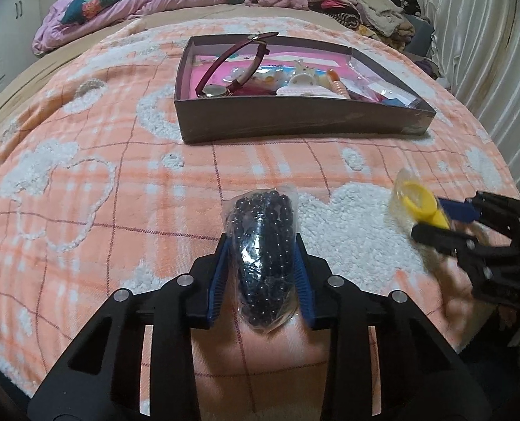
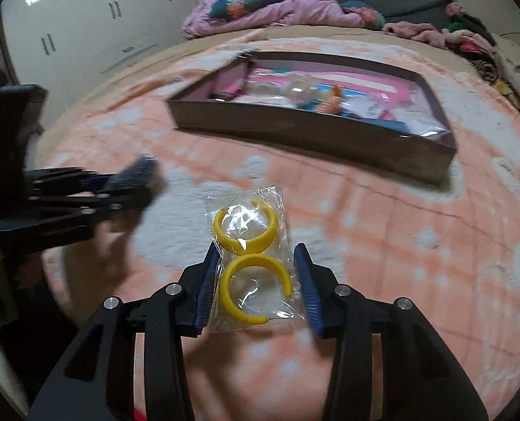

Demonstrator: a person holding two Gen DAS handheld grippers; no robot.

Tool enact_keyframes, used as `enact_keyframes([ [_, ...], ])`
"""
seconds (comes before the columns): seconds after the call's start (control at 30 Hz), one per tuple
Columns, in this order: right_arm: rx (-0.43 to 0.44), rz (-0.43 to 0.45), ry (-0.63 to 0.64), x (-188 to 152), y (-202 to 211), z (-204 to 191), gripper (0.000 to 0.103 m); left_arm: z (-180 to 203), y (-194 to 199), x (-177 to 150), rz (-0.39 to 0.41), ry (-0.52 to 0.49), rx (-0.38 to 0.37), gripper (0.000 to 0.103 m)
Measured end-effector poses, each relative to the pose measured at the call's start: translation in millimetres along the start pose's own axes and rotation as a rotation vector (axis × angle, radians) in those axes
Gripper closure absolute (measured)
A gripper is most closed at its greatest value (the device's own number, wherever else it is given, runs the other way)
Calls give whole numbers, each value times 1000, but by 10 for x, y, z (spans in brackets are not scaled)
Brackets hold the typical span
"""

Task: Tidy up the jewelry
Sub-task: 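Grasp the bagged black comb with the left tool while the right tool grasps the yellow bangles bag, then carry the black comb and yellow bangles bag over the tray and lower them in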

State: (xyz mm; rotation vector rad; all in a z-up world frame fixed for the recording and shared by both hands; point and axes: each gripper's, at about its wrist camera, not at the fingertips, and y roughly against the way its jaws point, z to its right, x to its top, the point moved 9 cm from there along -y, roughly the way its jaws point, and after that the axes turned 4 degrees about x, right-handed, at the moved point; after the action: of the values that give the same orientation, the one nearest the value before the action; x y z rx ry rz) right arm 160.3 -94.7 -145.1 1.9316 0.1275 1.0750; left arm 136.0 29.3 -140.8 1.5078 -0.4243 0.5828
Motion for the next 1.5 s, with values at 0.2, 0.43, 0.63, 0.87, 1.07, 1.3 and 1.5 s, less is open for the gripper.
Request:
enact_keyframes([
  [0.2,39,64,17,157,173,-196,62,-32,172,71,37,15,-15,78],
  [0.43,12,140,-16,282,431,-101,62,-33,434,287,110,30,-26,78],
  [0.63,-15,197,-38,393,624,17,62,4,543,445,143,30,-41,78],
  [0.87,-61,262,-85,537,842,242,62,137,587,705,183,15,-69,78],
  [1.07,-100,311,-100,686,1015,386,62,253,572,926,206,-1,-82,78],
  [1.3,-130,359,-103,892,1164,475,62,408,585,1178,243,-24,-108,78],
  [1.5,-147,388,-94,1051,1217,528,62,468,545,1327,252,-34,-116,78],
])
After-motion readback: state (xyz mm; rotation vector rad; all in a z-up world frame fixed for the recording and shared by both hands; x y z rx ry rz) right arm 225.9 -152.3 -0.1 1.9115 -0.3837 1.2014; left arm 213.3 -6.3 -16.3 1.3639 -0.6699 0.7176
